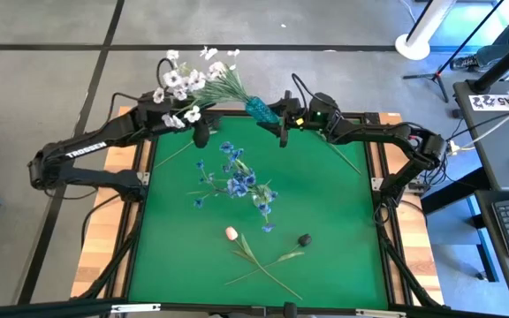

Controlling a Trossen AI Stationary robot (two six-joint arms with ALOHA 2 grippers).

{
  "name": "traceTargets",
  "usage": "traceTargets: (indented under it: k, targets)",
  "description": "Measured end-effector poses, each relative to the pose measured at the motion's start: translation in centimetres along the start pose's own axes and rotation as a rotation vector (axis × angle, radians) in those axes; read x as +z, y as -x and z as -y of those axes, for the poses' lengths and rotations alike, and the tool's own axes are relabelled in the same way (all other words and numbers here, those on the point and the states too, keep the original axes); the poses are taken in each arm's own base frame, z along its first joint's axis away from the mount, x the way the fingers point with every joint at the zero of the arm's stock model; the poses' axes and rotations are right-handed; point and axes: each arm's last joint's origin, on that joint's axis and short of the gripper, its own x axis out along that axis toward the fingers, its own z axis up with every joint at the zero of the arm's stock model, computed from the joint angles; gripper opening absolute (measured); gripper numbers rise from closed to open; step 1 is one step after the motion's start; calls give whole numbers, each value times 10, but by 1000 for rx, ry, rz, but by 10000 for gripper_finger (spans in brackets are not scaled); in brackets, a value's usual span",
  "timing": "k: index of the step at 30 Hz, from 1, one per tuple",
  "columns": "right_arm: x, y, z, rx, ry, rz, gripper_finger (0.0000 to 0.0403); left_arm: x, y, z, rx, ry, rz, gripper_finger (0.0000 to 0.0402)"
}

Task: Sort flowers into vase by color
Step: Put the white flowers into the blue vase

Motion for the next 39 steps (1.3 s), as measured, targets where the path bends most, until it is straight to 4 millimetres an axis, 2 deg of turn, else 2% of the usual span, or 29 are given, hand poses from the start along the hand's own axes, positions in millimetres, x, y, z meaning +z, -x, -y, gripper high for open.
traceTargets:
  k: [6, 9, 15, 20, 25, 30, 35, 39]
  targets:
    - [0, 0, 1, -2, -10, 3, 246, 2, 24, -4, 44, -4, 31, 212]
    - [0, 1, 2, -6, -9, 5, 246, -4, 35, -5, 45, -1, 51, 212]
    - [1, 6, 12, -12, -39, 6, 246, -40, 54, -10, 51, 56, 100, 212]
    - [1, 9, 17, -11, -59, 7, 246, -70, 60, -11, 11, 123, 219, 212]
    - [5, 8, 15, 11, -54, 43, 246, -96, 50, -10, -91, 191, 361, 212]
    - [9, 9, 14, 44, -69, 72, 246, -127, 31, -9, -145, 263, 385, 212]
    - [9, 9, 13, 51, -71, 73, 246, -130, 16, -6, -217, 294, 444, 212]
    - [8, 6, 8, 66, -74, 68, 246, -119, 0, -4, -275, 280, 472, 212]
